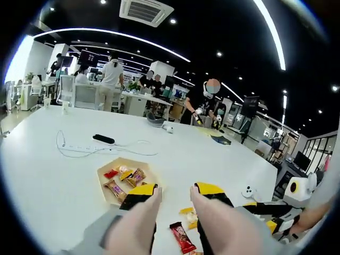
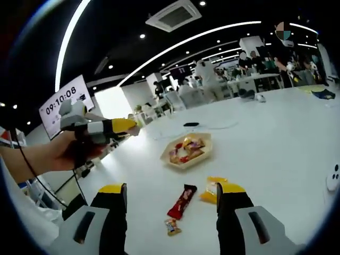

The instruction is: Place the target food into the container with the food tongs after gripping and lifting it, then release it inside without dropping or visibly crushing the food.

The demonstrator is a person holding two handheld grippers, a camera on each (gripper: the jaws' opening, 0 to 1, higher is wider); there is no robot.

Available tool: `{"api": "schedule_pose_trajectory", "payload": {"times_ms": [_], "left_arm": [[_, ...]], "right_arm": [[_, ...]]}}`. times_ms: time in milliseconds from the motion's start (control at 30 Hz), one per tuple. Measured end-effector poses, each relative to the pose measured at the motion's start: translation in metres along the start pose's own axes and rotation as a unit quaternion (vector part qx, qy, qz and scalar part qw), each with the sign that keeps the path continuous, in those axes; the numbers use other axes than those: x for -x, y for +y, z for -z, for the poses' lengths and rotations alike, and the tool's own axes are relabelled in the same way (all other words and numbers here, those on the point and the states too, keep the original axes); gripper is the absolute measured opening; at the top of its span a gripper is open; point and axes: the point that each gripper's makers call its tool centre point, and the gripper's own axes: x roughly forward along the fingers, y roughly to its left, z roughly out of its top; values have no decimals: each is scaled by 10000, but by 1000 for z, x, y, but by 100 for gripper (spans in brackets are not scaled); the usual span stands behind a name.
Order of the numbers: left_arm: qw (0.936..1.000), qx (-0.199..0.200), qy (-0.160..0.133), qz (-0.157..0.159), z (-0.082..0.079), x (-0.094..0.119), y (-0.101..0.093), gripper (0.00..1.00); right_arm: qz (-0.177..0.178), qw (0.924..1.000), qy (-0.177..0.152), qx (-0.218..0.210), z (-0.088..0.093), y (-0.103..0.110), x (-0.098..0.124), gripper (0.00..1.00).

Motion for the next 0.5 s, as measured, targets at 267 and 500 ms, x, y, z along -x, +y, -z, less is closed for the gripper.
{"api": "schedule_pose_trajectory", "payload": {"times_ms": [267, 500], "left_arm": [[9997, -124, -178, -115, -5, -9, -13, 25], [9996, -112, -101, -257, 4, -15, -18, 25]], "right_arm": [[222, 9994, -103, -257, 0, -18, 6, 69], [-21, 9999, 99, 20, 7, -16, -7, 68]]}}
